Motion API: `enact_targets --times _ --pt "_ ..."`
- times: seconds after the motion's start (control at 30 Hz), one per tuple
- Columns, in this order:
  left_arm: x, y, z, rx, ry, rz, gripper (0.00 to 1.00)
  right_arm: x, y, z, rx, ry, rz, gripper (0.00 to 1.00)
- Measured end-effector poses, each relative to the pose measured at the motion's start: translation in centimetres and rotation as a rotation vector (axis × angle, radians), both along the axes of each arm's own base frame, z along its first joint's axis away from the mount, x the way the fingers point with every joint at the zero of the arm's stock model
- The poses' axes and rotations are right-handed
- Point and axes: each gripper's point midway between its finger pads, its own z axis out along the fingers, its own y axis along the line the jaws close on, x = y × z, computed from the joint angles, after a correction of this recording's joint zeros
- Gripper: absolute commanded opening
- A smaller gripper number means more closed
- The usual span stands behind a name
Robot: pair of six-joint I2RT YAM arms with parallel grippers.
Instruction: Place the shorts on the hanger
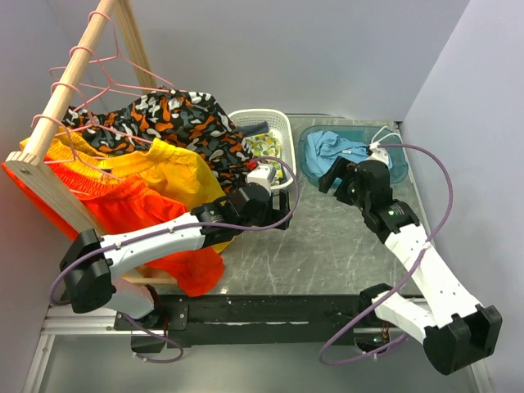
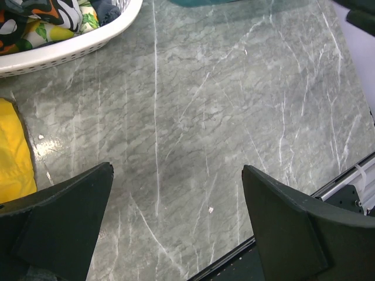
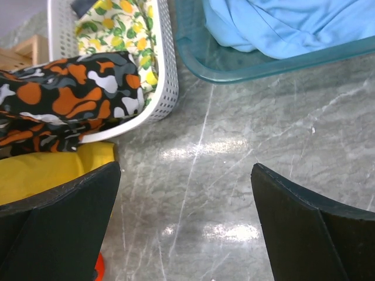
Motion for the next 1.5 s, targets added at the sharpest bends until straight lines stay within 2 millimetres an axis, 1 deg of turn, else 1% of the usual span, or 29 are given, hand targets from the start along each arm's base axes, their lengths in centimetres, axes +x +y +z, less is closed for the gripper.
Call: enact_targets --times 0.13,0.23,0.3,0.4,0.43,0.47,0.5,0.57,0.6,0.67,0.73,0.83,0.87,0.9,1.03,1.1,1.17,1.23,1.37,1.5 --pt "-0.1 0.0 0.0 0.000 0.003 -0.003 0.97 0.4 0.1 -1.0 -0.007 0.038 0.004 1.00" --pt "-0.2 0.0 -0.2 0.000 0.014 -0.003 0.96 1.9 0.2 -0.7 0.001 0.071 0.017 1.00" --pt "-0.4 0.0 -0.1 0.003 0.025 -0.004 0.96 4.2 -0.1 0.6 0.004 0.066 0.001 1.00" --pt "-0.5 0.0 0.6 0.001 0.040 0.003 0.96 9.0 -0.8 2.5 0.008 0.050 -0.044 1.00" --pt "-0.4 0.0 1.0 -0.002 0.040 0.007 0.96 10.3 -1.1 2.8 0.007 0.046 -0.060 1.00" --pt "-0.3 -0.1 1.6 -0.006 0.038 0.010 0.96 12.3 -1.7 2.8 0.007 0.047 -0.082 0.99" --pt "-0.2 -0.1 2.0 -0.010 0.035 0.014 0.96 13.3 -2.1 2.4 0.004 0.055 -0.096 0.98" --pt "-0.1 -0.2 2.8 -0.025 0.034 0.022 0.96 16.2 -3.5 1.1 0.005 0.095 -0.140 0.97" --pt "-0.1 -0.3 2.9 -0.031 0.034 0.025 0.96 17.3 -4.1 0.3 0.005 0.111 -0.158 0.96" --pt "-0.2 -0.2 2.8 -0.029 0.042 0.028 0.96 19.8 -5.4 -1.8 0.008 0.156 -0.202 0.95" --pt "-0.3 -0.1 2.6 -0.023 0.051 0.030 0.96 21.6 -6.6 -4.0 0.002 0.203 -0.243 0.95" --pt "-0.4 0.0 2.4 -0.025 0.065 0.040 0.97 23.9 -7.4 -7.0 -0.007 0.256 -0.289 0.91" --pt "-0.4 0.1 2.3 -0.024 0.069 0.042 0.97 24.5 -7.5 -7.7 -0.006 0.266 -0.299 0.86" --pt "-0.4 0.1 2.3 -0.024 0.071 0.044 0.96 24.9 -7.6 -8.6 -0.007 0.279 -0.313 0.84" --pt "-0.4 0.3 1.9 -0.017 0.074 0.052 0.96 26.0 -8.0 -11.6 0.009 0.323 -0.361 0.81" --pt "-0.4 0.4 1.9 -0.014 0.071 0.057 0.96 26.1 -8.1 -12.7 0.018 0.342 -0.386 0.80" --pt "-0.3 0.4 2.0 -0.016 0.069 0.059 0.97 26.1 -8.3 -13.4 0.028 0.351 -0.402 0.79" --pt "-0.3 0.5 2.1 -0.016 0.066 0.061 0.96 26.4 -8.4 -13.6 0.043 0.349 -0.415 0.79" --pt "-0.2 0.5 2.1 -0.015 0.064 0.065 0.96 27.3 -8.4 -13.2 0.081 0.314 -0.417 0.71" --pt "-0.2 0.5 2.0 -0.017 0.067 0.067 0.97 28.2 -7.8 -13.3 0.120 0.286 -0.393 0.67"
